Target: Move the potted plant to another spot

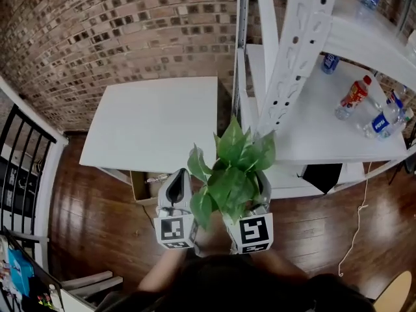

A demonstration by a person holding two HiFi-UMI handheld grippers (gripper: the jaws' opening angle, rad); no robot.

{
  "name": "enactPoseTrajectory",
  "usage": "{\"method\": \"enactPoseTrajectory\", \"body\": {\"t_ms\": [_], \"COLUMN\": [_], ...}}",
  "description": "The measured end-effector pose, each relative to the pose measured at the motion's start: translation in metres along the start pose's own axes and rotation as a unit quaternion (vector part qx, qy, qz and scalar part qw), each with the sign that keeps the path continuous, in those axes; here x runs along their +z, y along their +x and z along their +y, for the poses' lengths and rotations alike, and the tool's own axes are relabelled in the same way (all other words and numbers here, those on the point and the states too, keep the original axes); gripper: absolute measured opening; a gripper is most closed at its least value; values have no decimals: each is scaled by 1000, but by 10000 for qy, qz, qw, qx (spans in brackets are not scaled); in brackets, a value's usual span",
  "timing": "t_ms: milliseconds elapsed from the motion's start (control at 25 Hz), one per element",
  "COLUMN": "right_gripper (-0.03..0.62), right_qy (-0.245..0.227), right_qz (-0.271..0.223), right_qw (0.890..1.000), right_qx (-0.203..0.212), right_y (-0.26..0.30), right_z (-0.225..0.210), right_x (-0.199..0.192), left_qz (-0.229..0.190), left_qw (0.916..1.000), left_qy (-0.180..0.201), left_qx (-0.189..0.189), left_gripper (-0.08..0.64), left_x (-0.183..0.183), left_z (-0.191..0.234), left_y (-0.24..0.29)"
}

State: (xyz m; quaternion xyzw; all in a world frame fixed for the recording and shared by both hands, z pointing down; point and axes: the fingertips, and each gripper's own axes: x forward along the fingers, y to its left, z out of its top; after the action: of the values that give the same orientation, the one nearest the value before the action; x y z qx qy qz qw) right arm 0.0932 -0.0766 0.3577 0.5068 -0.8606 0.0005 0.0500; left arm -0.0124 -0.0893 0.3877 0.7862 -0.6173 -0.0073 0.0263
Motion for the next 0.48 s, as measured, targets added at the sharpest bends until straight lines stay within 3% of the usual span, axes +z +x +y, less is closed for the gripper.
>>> {"method": "enactPoseTrajectory", "body": {"t_ms": [200,480], "right_gripper": [479,479], "right_qy": [-25,57], "right_qz": [97,234], "right_qw": [9999,9997], "right_qx": [39,5], "right_y": [56,135], "right_z": [37,76], "right_x": [-10,-31], "left_qz": [-59,348], "left_qw": [10000,9993], "left_qy": [-2,-50], "left_qx": [52,135], "left_gripper": [14,14], "left_x": [-7,-33], "left_z": [67,154], "left_y": [2,23]}}
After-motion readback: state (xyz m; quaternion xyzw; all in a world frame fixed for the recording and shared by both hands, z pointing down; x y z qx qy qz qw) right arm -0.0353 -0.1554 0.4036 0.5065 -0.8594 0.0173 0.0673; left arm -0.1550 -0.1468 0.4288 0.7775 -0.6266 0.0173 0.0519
